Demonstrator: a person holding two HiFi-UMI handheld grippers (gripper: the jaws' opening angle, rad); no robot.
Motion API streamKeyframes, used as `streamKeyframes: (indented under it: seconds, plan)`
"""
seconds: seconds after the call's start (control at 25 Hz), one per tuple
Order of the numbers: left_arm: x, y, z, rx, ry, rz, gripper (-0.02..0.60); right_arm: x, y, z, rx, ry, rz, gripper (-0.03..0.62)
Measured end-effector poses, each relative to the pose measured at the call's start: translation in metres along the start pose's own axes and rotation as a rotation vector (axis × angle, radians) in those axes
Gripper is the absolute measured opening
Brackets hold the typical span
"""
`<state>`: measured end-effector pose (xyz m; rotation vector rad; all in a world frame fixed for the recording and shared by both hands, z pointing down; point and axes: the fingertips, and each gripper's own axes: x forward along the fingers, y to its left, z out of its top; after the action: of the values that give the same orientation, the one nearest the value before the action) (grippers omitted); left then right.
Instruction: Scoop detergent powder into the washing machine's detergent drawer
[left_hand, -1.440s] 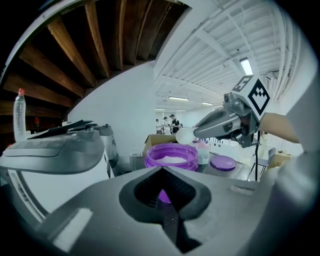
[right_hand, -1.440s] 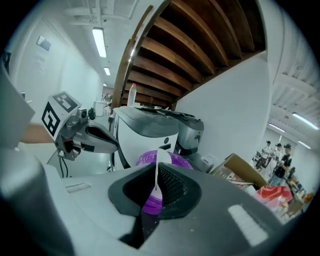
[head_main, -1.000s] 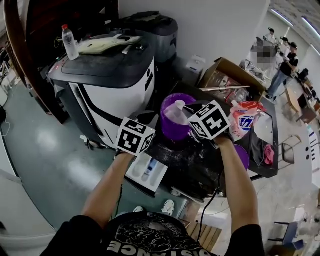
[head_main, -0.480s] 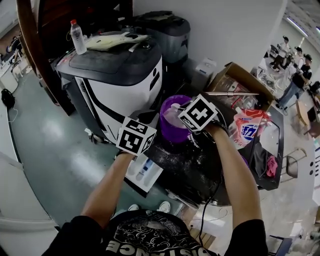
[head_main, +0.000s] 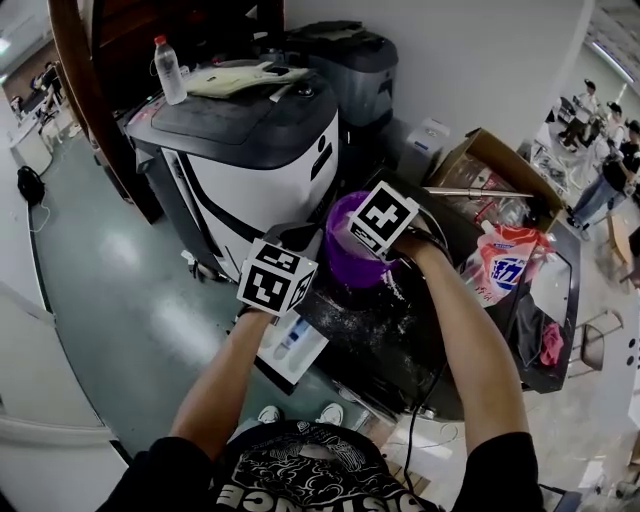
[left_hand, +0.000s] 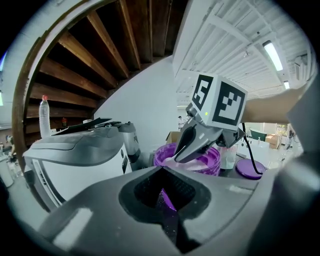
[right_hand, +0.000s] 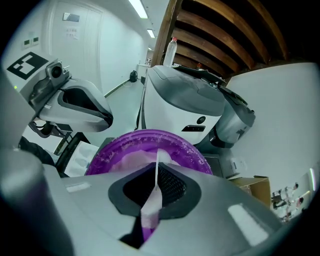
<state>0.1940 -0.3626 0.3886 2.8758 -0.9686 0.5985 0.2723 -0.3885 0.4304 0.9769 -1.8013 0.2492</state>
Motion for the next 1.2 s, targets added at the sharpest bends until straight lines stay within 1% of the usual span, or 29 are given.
streamKeyframes:
  seconds: [0.24, 0.4, 0.68, 1.2]
  plan:
    - [-0.003, 0.006, -0.003, -0.002, 0.008, 0.022, 0.002, 0.011, 0.002, 0.001, -0.012, 0.024, 0.023, 0.038]
    - [-0.003, 0.009, -0.002, 0.000, 0.008, 0.027, 0.002, 0.016, 0.002, 0.000, -0.002, 0.039, 0.035, 0.038]
    - [-0.005, 0.014, -0.005, -0.003, 0.014, 0.026, 0.002, 0.019, 0.009, -0.001, 0.033, 0.076, 0.082, 0.038]
    - [-0.008, 0.015, -0.007, 0.004, 0.007, 0.007, 0.002, 0.022, 0.021, -0.006, 0.087, 0.132, 0.138, 0.038]
